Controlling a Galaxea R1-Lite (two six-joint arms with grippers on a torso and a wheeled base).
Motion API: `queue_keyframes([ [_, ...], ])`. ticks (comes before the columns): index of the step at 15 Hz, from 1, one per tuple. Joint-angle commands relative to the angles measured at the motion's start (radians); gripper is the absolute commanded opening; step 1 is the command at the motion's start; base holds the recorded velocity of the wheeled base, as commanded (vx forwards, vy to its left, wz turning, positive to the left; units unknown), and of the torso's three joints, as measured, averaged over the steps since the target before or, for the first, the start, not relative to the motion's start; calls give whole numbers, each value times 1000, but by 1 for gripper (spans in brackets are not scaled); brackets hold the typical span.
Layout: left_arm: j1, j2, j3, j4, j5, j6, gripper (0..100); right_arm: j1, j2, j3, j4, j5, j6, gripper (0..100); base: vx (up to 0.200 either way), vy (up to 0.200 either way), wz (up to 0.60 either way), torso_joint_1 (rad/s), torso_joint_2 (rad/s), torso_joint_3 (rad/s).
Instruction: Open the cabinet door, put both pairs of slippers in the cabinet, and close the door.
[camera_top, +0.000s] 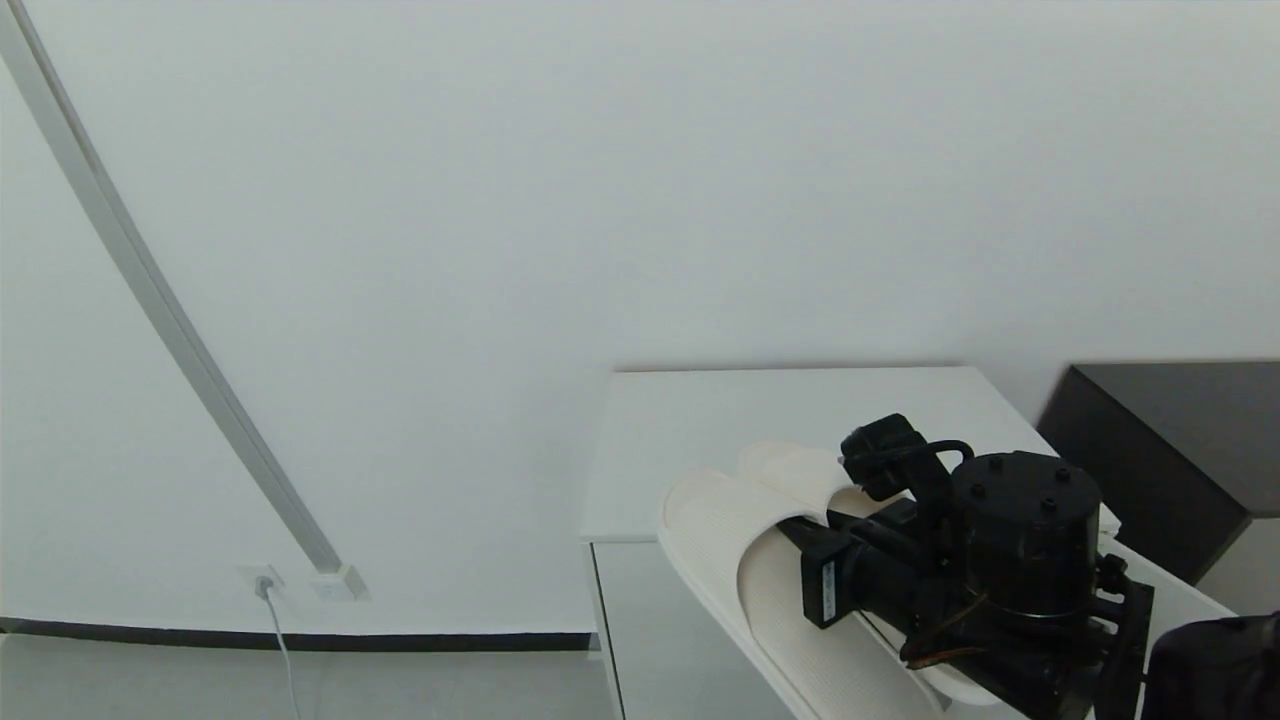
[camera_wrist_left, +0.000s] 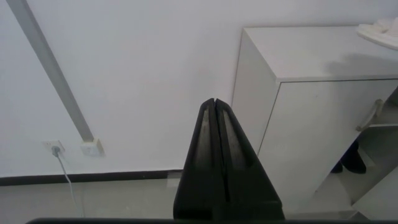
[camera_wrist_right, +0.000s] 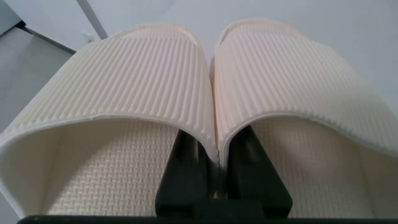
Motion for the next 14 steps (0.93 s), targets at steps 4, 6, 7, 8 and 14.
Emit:
queue_keyframes([
  [4,0,1,0,-2,0,0,0,4,8,12,-2,-2,-4,0,-150,0,0,-7,-1,3],
  [6,0,1,0,0,0,0,0,4,8,16,-2,-2,-4,0,0,0,0,0,0,0],
  [7,0,1,0,0,0,0,0,6,8,16,-2,-2,-4,0,0,0,0,0,0,0],
  [8,0,1,0,-2,0,0,0,7,8,16,-2,-2,-4,0,0,0,0,0,0,0],
  [14,0,1,0,-2,0,0,0,11,8,18,-2,-3,-4,0,0,0,0,0,0,0],
])
